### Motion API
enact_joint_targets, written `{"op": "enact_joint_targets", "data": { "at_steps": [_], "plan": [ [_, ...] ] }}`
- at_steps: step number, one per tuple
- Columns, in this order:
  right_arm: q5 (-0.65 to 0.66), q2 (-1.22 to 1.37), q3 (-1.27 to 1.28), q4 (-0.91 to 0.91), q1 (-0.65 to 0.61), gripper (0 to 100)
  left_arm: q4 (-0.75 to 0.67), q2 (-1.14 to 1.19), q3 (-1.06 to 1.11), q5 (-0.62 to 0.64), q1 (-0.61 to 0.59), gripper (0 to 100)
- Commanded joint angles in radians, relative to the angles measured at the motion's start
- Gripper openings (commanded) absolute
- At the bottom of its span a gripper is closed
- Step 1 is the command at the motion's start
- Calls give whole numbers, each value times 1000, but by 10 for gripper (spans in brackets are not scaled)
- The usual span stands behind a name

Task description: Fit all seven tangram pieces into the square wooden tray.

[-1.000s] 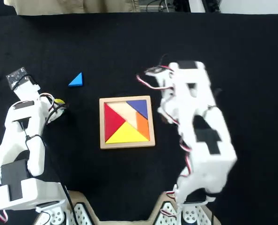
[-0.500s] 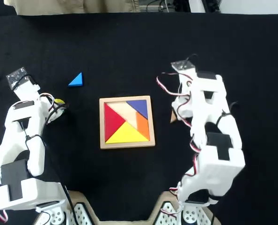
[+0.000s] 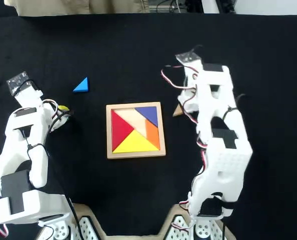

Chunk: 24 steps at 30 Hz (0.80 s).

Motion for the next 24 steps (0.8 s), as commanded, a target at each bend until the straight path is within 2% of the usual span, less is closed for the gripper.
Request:
{"op": "enact_joint_targets", "data": {
  "at_steps": [1, 7, 13, 24],
  "plan": [
    [-5, -13, -87, 41, -11, 11, -6, -37, -5, -3, 10, 295],
    [2, -4, -90, 66, 21, 11, -6, -37, -5, -5, 12, 295],
    [-3, 53, -139, 8, 8, 11, -6, -37, -5, -5, 8, 295],
    [-8, 205, -446, 121, -55, 11, -6, -37, -5, -5, 10, 295]
  ]
}}
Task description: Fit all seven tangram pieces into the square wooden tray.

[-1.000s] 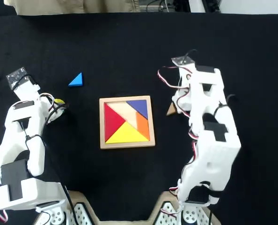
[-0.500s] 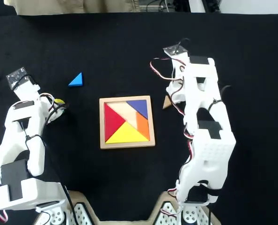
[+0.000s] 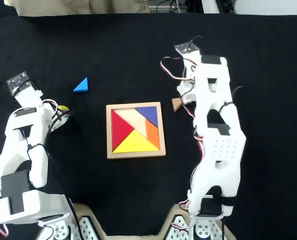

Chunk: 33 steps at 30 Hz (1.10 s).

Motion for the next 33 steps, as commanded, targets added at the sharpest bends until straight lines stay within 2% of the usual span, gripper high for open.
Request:
{"op": "enact_joint_targets", "data": {
  "at_steps": [1, 7, 11, 17, 21, 23, 33],
  "plan": [
    [-9, 7, -130, 35, -55, 11, -6, -37, -5, -5, 10, 295],
    [-48, 13, -176, 37, -89, 11, -6, -37, -5, -5, 8, 295],
    [-114, -15, -183, 110, -87, 11, -6, -37, -5, -5, 10, 295],
    [-468, -62, -176, 213, -72, 23, -6, -37, -5, -8, 13, 295],
    [-663, -77, -176, 224, -117, 181, -6, -37, -5, -8, 13, 295],
    [-749, -76, -173, 186, -137, 227, -6, -37, -5, -8, 13, 295],
    [-758, 8, -183, 58, -160, 234, -6, -37, -5, -8, 13, 295]
  ]
}}
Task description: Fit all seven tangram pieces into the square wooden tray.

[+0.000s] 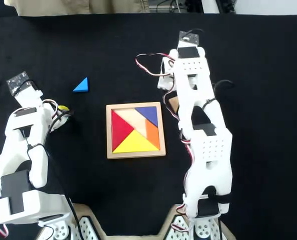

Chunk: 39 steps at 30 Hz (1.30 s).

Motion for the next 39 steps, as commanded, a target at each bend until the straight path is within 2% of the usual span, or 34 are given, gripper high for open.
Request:
{"op": "enact_joint_targets", "data": {
  "at_steps": [1, 16, 31, 39],
  "plan": [
    [-9, 5, -58, -21, -12, 234, -8, -37, -5, -8, 13, 295],
    [-6, 62, -36, -28, -17, 233, -6, -37, -5, -8, 13, 295],
    [-6, 143, -142, -21, -18, 233, -6, -37, -5, -8, 13, 295],
    [-14, 143, -96, -26, -18, 230, -6, -37, -5, -8, 13, 295]
  ]
}}
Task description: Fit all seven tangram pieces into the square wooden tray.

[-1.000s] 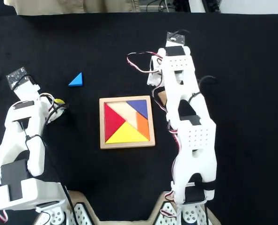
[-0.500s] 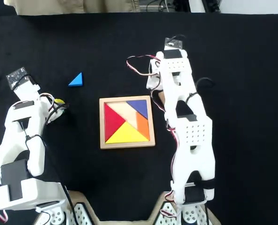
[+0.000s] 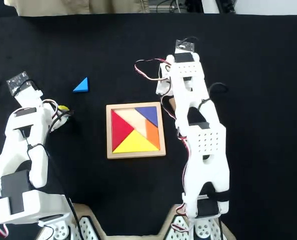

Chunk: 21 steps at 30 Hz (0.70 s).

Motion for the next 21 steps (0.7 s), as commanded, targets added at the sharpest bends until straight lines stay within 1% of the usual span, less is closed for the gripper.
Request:
{"op": "enact_joint_targets", "data": {
  "at_steps": [1, 5, 7, 21],
  "plan": [
    [-11, -4, -28, -12, -12, 216, -6, -37, -5, -8, 13, 295],
    [-11, -4, -35, -14, -12, 127, -8, -37, -5, -8, 13, 295],
    [-11, -4, -35, -14, -12, 108, -8, -37, -5, -8, 13, 295],
    [-2, -12, -38, -11, -8, 106, -8, -37, -5, -8, 13, 295]
  ]
}}
